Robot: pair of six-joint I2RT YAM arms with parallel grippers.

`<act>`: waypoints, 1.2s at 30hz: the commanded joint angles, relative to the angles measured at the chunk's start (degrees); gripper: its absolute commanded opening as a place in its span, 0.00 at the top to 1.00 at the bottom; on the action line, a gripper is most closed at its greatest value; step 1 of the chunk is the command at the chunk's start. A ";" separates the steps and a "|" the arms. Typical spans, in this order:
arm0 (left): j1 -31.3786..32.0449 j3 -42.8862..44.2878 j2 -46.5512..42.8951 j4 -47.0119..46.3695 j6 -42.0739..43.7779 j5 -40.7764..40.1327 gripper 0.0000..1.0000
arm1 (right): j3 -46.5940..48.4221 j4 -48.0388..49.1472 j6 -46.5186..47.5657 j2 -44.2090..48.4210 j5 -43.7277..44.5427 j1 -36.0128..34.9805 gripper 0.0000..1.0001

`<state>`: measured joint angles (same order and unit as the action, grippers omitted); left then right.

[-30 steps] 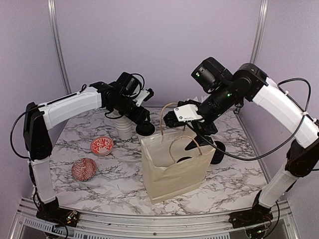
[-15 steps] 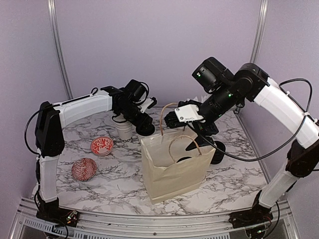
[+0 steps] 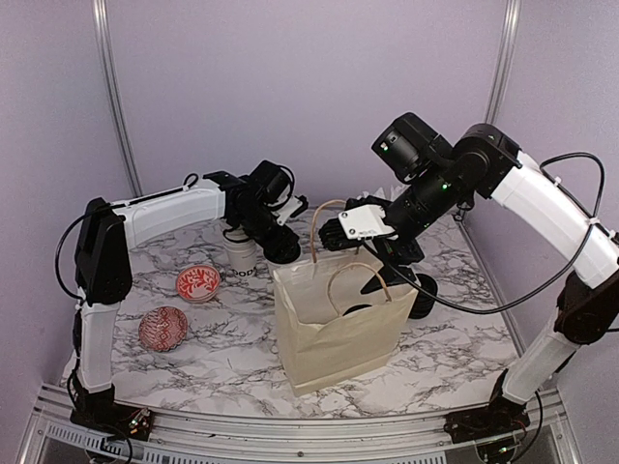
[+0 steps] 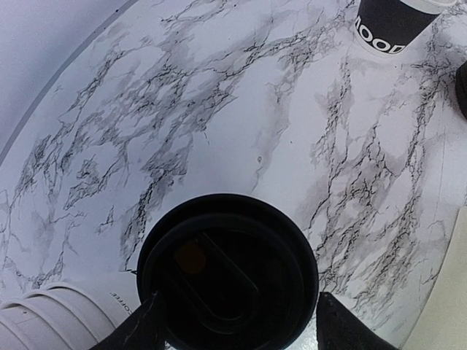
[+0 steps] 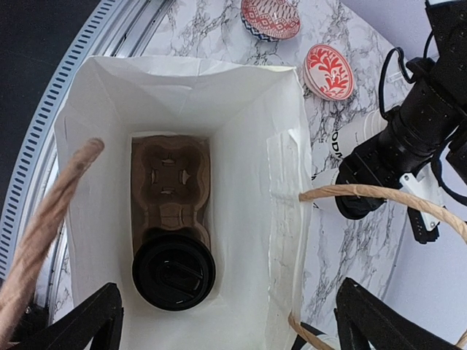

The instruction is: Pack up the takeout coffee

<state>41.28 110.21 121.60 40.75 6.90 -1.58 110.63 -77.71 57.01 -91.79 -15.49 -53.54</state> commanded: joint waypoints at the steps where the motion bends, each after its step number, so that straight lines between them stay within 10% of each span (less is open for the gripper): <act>1: 0.73 2.82 -0.18 1.56 1.53 -0.23 0.29 | -0.26 -0.82 -0.57 0.97 0.02 -0.60 0.01; 7: 1.03 3.39 -0.29 1.25 2.61 -3.59 0.08 | -0.68 -0.86 -0.50 0.74 0.02 -0.60 0.01; 36: -0.08 6.51 5.36 2.92 -5.20 -4.74 0.23 | -2.31 -0.86 -0.76 1.13 0.72 -1.04 0.01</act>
<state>41.45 116.64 126.76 41.54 1.72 -6.52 108.38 -78.08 56.84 -91.79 -14.90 -53.95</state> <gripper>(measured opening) 0.786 0.988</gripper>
